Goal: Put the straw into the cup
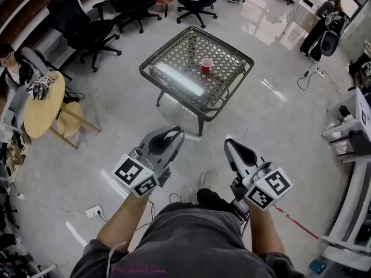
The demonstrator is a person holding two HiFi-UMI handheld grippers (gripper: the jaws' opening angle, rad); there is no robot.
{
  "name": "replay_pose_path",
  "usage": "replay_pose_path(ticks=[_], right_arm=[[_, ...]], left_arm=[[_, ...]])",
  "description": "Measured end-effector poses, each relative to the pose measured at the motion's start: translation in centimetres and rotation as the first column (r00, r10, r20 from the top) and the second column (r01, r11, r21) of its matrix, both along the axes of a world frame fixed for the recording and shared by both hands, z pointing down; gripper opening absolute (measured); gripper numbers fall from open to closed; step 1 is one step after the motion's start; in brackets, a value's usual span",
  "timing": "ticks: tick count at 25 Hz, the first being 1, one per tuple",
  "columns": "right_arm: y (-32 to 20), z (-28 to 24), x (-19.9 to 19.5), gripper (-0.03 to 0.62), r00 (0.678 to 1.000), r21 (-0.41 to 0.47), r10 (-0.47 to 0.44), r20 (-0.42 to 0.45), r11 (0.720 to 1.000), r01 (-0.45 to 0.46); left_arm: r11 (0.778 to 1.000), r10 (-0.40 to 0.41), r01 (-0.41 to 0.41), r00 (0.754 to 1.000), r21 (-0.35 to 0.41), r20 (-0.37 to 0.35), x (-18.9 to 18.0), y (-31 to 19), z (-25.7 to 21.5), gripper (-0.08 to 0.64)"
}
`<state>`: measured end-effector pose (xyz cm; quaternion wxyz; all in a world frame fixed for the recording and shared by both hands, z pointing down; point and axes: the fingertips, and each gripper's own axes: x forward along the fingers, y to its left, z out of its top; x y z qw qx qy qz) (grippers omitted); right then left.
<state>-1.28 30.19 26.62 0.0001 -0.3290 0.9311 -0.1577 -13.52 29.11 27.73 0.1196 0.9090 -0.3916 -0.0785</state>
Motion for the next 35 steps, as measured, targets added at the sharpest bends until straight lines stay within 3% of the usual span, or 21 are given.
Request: replay_pose_path(ticks=[13,35], right_arm=[[-5.0,1.2,0.8,0.014,1.000,-0.022,-0.010,0.014,1.000,0.011],[-19.4,2.7,7.4,0.014,0.994,-0.080,-0.081,0.072,0.993,0.086]], left_arm=[[1.000,0.003,-0.003,1.000,-0.017,0.024,1.0,-4.9,0.7,0.055],[0.997,-0.044,0.050,0.995,-0.064,0.092,8.1,-19.0,1.3,0.055]])
